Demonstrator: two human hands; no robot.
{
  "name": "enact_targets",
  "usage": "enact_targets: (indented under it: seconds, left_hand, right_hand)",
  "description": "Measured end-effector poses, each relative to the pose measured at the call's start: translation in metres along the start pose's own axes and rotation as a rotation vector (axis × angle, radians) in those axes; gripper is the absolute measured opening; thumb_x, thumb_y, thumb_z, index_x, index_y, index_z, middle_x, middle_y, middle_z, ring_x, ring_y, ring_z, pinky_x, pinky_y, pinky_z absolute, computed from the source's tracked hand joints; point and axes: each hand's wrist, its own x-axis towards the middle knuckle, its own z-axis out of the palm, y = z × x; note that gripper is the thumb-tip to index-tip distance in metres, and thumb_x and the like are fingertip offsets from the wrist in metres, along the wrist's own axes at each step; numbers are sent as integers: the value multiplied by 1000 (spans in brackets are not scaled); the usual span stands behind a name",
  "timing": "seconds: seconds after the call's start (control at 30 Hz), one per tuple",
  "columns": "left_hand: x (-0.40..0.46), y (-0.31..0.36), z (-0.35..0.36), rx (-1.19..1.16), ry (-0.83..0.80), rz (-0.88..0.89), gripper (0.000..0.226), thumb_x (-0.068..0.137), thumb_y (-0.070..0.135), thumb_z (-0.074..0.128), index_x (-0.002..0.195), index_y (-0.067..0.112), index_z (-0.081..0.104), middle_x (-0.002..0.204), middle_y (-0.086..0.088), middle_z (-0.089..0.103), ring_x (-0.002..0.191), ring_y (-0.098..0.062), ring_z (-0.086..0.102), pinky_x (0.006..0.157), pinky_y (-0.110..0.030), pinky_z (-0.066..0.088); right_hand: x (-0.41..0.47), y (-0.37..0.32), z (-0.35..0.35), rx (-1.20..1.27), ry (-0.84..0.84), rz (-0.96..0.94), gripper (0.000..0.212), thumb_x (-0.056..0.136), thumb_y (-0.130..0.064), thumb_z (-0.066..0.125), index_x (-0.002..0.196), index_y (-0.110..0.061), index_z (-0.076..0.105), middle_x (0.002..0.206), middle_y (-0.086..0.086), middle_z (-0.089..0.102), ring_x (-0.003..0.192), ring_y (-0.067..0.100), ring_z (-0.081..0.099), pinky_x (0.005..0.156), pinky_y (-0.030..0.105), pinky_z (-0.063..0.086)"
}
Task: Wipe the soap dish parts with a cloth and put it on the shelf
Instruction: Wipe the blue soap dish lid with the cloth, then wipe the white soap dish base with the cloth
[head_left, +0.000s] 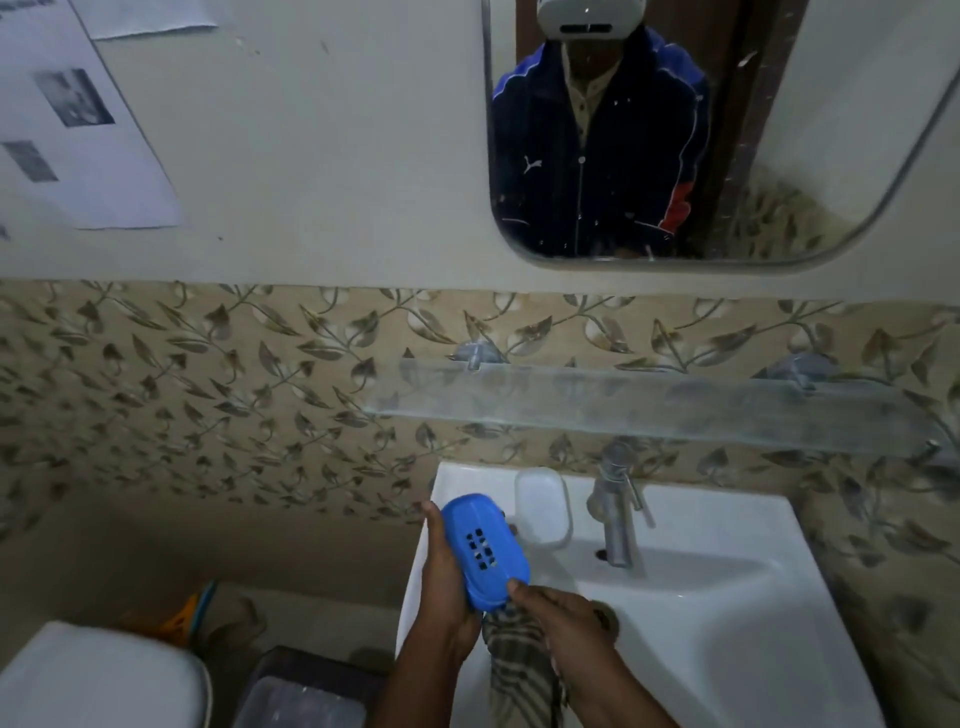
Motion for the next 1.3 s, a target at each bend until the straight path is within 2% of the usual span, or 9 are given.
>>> enact_targets:
  seconds: [0.17,0.3,0.37,0.47,0.63,0.9,1.07,1.2,1.3]
  left_hand:
    - [12,-18,-15,42,105,-69,61,97,60,38,103,9,72,87,-17,78,69,-29,76,54,-34,60]
    - [32,-30,-30,-3,211,-136,59,94,59,48,111,8,71,99,-23,76,84,-38,74,77,-45,56]
    - [45,-33,-37,28,171,-133,53,98,53,44,99,8,72,84,-19,78,71,-33,75,73,-41,55]
    - [51,-34,-39,76,148,-111,49,102,45,42,106,7,73,96,-19,78,79,-30,77,71,-37,58]
    - [67,-40,-48,173,239,-20,35,98,27,54,114,3,73,110,-27,73,105,-43,69,98,-58,51]
    - [82,-40,-40,230,332,37,20,92,21,68,91,5,79,89,-19,78,82,-34,76,74,-41,62]
    - [86,-37,-37,226,388,25,30,92,30,68,89,1,74,79,-15,76,72,-28,70,62,-32,59]
    - [84,-47,-32,216,439,4,38,98,30,59,81,-2,70,72,-18,69,64,-27,62,59,-31,54]
    - [82,-63,-28,293,395,-20,36,95,29,63,79,-2,73,72,-17,75,69,-29,69,69,-35,59]
  right_hand:
    - [51,15,17,-20,55,-6,23,82,-27,78,94,-8,79,91,12,79,90,29,75,92,47,57]
    - [96,26,27,-34,113,15,23,80,-31,79,91,-11,79,87,7,80,86,27,75,88,49,58]
    - [113,30,31,-34,126,26,22,80,-31,79,92,-12,79,86,6,80,86,26,75,87,48,59]
    - [130,40,34,-41,171,15,22,80,-34,79,91,-15,78,85,2,80,85,23,75,86,47,60]
    - [143,43,38,-86,251,-12,20,78,-38,80,80,-17,78,79,-1,79,82,21,74,83,45,60]
    - [145,37,42,-211,269,-11,48,66,-62,79,67,-14,77,66,-2,76,71,18,73,77,42,61]
    - [123,50,11,-223,316,68,54,90,-59,54,64,-18,77,74,-1,73,78,17,67,78,32,52]
    - [118,61,-15,15,453,101,29,86,-39,71,79,-11,76,92,14,76,85,29,70,87,41,56]
    - [125,57,-17,140,485,118,42,76,-52,77,87,-12,77,89,7,78,86,28,73,88,48,58]
